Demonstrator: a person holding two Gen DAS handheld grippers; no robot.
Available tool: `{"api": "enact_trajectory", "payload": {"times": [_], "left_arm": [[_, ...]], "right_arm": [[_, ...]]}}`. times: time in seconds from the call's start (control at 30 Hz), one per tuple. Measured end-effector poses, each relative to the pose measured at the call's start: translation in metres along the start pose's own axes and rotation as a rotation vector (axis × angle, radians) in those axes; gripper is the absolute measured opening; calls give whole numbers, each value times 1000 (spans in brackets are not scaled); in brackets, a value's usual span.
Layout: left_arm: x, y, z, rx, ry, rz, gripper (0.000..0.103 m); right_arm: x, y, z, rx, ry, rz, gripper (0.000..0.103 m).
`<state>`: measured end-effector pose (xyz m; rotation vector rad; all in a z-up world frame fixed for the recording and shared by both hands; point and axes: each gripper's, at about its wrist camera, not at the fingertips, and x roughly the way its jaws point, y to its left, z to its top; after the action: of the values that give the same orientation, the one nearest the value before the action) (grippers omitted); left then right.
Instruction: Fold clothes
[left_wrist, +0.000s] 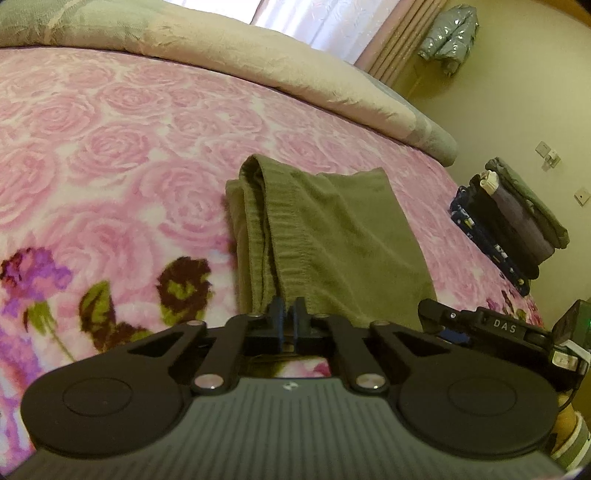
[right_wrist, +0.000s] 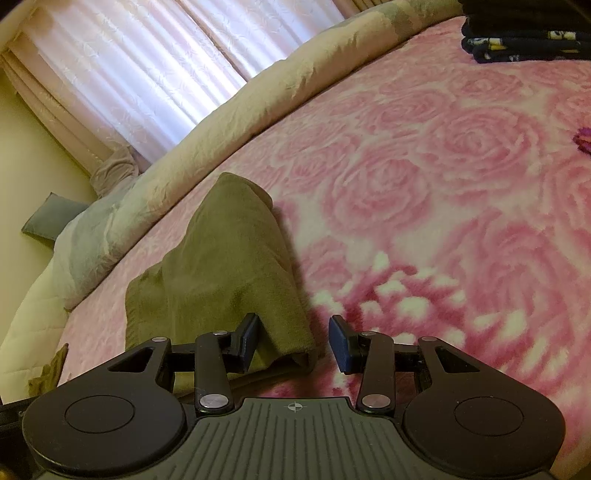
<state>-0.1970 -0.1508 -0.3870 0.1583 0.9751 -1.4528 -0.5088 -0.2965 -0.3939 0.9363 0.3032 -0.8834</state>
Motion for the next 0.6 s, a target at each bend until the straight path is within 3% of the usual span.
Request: {"api": "enact_trajectory", "payload": {"times": [0.37,0.5,0.53,0.57,0.6], "left_arm": [[-10,20,-6,-101,-39,-74,0],[-5,23,-4,-182,-31,-109,14],[-4,22,-4,-175,-29,-107,14],[-4,20,-5,-152,-28,-94,3],[-4,18,-5,-123,-27,-70,0]], "right_arm": [[3,4,0,-27,5,-19,41],[4,3,0,-21,8,-17,41],[4,3,0,-20,9,-17,41],[4,3,1,-19,10,-17,41],[4,3,1,-18,10,-17,41]]}}
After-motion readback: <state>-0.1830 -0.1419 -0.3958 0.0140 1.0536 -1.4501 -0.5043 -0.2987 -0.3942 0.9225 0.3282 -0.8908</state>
